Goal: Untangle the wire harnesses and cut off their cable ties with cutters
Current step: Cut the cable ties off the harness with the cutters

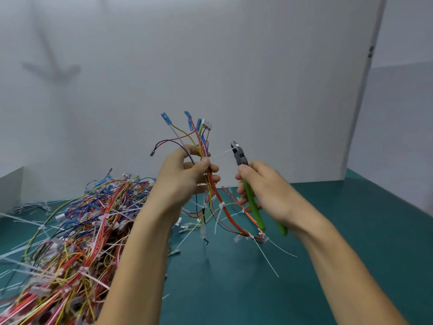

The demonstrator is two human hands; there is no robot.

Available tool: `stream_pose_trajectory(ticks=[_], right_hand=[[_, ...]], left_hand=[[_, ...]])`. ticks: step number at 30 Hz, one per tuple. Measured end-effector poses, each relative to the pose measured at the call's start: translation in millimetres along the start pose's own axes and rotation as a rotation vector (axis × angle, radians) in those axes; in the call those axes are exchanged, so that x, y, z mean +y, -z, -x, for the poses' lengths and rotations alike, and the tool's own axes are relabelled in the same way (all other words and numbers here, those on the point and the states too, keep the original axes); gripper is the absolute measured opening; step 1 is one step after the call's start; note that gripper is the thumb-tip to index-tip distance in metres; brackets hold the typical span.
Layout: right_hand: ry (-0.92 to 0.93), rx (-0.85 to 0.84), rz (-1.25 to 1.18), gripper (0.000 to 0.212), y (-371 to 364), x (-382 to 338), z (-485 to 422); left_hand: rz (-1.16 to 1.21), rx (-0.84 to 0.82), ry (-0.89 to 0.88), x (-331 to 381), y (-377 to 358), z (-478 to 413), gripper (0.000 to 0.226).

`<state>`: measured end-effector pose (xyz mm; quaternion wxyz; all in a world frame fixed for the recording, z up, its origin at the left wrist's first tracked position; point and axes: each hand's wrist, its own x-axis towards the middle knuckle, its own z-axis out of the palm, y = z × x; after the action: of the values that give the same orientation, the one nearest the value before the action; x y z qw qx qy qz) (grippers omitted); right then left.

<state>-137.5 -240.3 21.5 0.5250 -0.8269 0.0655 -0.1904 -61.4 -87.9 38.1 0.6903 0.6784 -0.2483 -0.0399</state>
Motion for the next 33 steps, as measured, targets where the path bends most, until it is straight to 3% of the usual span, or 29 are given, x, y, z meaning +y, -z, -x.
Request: stream_pose_trajectory(ticks=[8, 19, 33], right_hand=[[0.047, -0.055, 0.107, 0.039, -2.2, -9.4, 9.0], [0.044, -0.108, 0.136, 0.035, 10.7, -10.1, 9.2], [0.086, -0.007, 0.221, 0.04, 1.6, -13.5, 12.0]], left_hand=[[0.041, -0.022, 0.013, 4.7, -1.0, 1.3, 0.014], [0.067, 0.0, -0.025, 10.0, -9.8, 4.7, 0.005], [-0.018, 0.092, -0.108, 11.7, -17.0, 5.5, 0.011]])
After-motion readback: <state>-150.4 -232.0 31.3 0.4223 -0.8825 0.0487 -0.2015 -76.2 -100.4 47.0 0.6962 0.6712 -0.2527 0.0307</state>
